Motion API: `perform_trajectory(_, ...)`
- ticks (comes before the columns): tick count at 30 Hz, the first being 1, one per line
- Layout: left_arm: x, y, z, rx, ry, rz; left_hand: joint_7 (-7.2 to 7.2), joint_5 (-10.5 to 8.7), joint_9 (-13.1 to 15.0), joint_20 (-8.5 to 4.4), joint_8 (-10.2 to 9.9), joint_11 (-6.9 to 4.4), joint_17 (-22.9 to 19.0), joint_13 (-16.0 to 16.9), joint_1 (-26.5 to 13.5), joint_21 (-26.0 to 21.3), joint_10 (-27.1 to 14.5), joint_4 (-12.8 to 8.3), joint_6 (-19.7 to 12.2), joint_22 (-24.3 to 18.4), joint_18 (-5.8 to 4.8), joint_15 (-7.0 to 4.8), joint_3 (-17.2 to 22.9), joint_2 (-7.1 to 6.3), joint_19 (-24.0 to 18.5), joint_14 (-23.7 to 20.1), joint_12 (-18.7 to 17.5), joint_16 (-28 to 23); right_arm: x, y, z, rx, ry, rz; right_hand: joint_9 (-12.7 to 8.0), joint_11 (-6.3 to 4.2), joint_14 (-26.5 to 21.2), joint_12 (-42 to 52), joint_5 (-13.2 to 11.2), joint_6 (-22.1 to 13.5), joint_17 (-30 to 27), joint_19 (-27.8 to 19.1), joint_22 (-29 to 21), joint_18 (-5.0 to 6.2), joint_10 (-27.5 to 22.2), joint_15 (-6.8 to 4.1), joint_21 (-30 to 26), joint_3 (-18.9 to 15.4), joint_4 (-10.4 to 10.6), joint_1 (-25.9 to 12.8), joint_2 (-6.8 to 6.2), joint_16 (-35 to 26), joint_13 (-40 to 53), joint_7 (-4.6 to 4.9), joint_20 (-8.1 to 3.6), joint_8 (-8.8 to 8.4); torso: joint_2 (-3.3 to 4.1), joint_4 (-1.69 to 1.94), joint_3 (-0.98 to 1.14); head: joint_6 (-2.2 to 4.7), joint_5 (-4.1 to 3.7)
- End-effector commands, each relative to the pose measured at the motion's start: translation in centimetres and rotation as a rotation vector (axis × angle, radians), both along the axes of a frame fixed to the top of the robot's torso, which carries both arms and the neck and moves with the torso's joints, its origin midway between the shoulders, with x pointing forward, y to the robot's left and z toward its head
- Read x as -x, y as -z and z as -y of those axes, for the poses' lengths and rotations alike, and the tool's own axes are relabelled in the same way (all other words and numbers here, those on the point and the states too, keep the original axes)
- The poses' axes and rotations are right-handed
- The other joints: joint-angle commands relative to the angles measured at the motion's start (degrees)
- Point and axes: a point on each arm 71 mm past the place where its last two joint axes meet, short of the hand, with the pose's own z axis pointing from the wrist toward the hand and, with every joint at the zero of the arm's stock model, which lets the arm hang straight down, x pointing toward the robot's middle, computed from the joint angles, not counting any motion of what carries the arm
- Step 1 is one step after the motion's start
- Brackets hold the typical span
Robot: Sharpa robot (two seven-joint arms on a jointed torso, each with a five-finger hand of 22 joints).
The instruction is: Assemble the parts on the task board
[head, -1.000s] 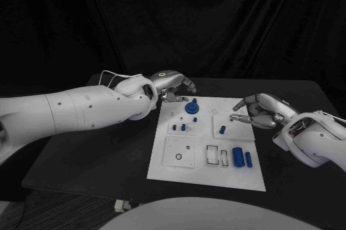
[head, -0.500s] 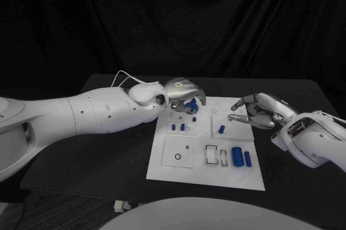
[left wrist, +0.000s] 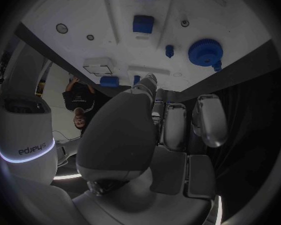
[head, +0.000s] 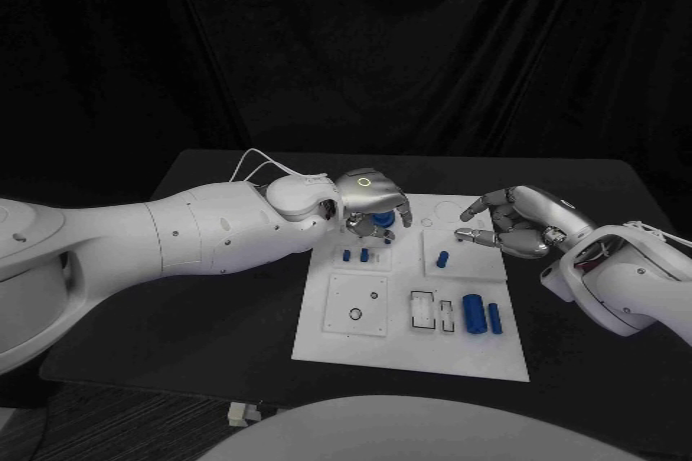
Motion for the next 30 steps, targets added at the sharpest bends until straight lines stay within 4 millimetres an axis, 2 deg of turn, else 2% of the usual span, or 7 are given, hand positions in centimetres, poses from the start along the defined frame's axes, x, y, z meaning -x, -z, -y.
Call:
perform_trajectory(1,0.3,0.6,0.4,-0.027,0.022,-0.026,0.11,0.29,-0.1,0.33,0.2,0.0,0.2,-0.1,0.0,-0.2,0.5,-0.4,0.4,6.3,0.34,-0.01,0.0,0.41,-0.1,0.5,0.4,0.3,0.1,-0.1,0.0,-0.01,0.0,0.016,-0.1,0.36,5.6,0.2,0.2,0.5,13.5,0.0,10.9,0.45,5.9,0.26,0.0,-0.3,-0.1,0.5,0.12,-0.2,15.1,0.08,0.23,-0.28,-0.02,0.02,0.02,0.0,-0.24)
perform_trajectory(10,0.2,1.5,0.7,-0.057,0.005,-0.058,0.7,0.27,-0.6,0.39,0.0,0.33,-0.3,-0.4,-0.6,-0.7,1.3,-0.4,0.3,6.2,0.4,0.16,-0.2,0.15,-0.3,0.2,0.5,0.1,0.1,-0.1,0.0,-0.009,0.0,0.013,-0.1,0.36,5.6,0.2,0.2,0.5,13.5,0.0,10.9,0.45,5.9,0.26,0.0,-0.3,-0.1,0.5,0.12,-0.2,15.1,0.08,0.23,-0.28,-0.03,-0.01,0.0,0.0,-0.24)
perform_trajectory(18,-0.1,1.9,0.5,-0.075,-0.036,-0.07,0.88,1.52,-1.6,0.51,-0.7,0.67,-0.8,-0.9,-0.3,-1.0,1.7,-1.0,-0.9,6.3,0.44,0.4,0.3,0.15,-0.4,-0.1,0.2,-0.1,0.1,0.0,0.0,-0.006,0.001,0.01,-0.1,0.36,5.6,0.2,0.2,0.5,13.5,0.0,10.9,0.45,5.9,0.26,0.0,-0.3,-0.1,0.5,0.12,-0.2,15.1,0.08,0.23,-0.28,0.03,0.01,0.0,0.0,-0.23)
perform_trajectory(24,-0.4,2.2,0.4,-0.091,-0.062,-0.079,0.49,3.38,-2.4,0.66,-0.6,1.01,-1.1,-1.3,0.0,-1.6,2.4,-1.8,-1.4,6.3,0.5,0.59,1.4,0.35,-0.5,-0.3,0.1,-0.1,0.0,0.0,0.1,-0.004,0.003,0.007,-0.1,0.36,5.6,0.2,0.3,0.6,13.4,-0.1,10.9,0.48,5.8,0.25,-0.1,-0.4,-0.1,0.7,0.03,-0.2,15.0,0.07,0.23,-0.25,0.02,0.05,0.02,0.0,-0.36)
perform_trajectory(30,-0.7,2.5,0.3,-0.107,-0.091,-0.085,0.97,3.55,-2.5,0.71,-0.3,1.03,-1.2,-1.4,-0.1,-1.7,2.3,-2.0,-0.7,6.4,0.51,0.63,1.7,0.48,-0.5,-0.4,-0.1,-0.1,0.0,0.1,0.1,-0.001,0.005,0.004,-0.1,0.36,5.5,0.1,0.3,0.6,13.4,-0.1,10.8,0.49,5.8,0.25,-0.1,-0.4,-0.1,0.7,0.02,-0.3,15.0,0.07,0.23,-0.26,-0.04,0.03,0.05,0.0,-0.44)
